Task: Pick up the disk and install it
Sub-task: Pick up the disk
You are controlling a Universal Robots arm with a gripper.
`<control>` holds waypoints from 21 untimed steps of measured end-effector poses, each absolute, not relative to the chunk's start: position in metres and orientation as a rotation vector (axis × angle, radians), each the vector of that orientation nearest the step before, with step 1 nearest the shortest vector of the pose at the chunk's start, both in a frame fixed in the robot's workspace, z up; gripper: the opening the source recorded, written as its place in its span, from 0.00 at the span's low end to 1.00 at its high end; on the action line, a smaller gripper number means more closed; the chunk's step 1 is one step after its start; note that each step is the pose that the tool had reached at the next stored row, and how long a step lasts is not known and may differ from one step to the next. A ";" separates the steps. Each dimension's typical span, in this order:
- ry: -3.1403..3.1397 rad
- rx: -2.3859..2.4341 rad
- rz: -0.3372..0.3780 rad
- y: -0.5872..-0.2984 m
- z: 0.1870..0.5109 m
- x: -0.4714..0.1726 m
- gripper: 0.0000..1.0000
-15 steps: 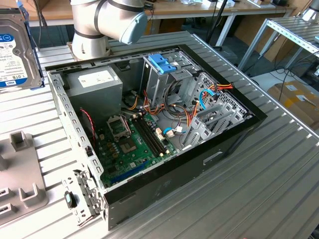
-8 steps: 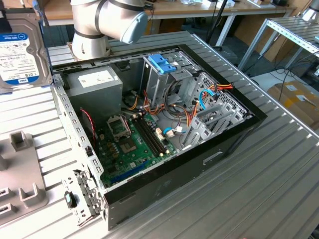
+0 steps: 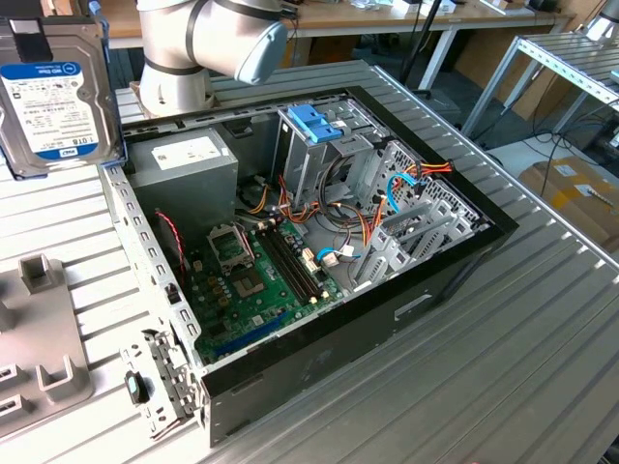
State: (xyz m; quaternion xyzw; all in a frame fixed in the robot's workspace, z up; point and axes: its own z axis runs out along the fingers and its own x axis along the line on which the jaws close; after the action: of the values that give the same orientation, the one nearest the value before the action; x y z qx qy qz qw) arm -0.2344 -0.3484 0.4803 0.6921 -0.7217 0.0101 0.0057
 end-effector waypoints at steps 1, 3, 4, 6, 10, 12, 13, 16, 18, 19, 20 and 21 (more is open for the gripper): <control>-2.259 2.167 0.032 -0.348 0.480 -0.233 0.35; -2.258 2.166 0.032 -0.348 0.481 -0.231 0.35; -2.258 2.166 0.032 -0.348 0.482 -0.230 0.35; -2.258 2.165 0.031 -0.348 0.483 -0.229 0.35; -2.258 2.165 0.031 -0.348 0.484 -0.229 0.35; -2.258 2.165 0.031 -0.348 0.484 -0.229 0.35; -2.258 2.165 0.031 -0.348 0.484 -0.228 0.35; -2.258 2.165 0.031 -0.348 0.484 -0.226 0.35; -2.258 2.165 0.031 -0.348 0.484 -0.224 0.35; -2.258 2.165 0.031 -0.348 0.484 -0.222 0.35; -2.258 2.165 0.031 -0.348 0.484 -0.220 0.35; -2.258 2.165 0.031 -0.348 0.484 -0.217 0.35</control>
State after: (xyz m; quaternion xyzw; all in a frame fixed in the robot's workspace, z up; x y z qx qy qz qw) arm -0.2171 -0.3484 0.4839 0.6921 -0.7217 0.0098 0.0066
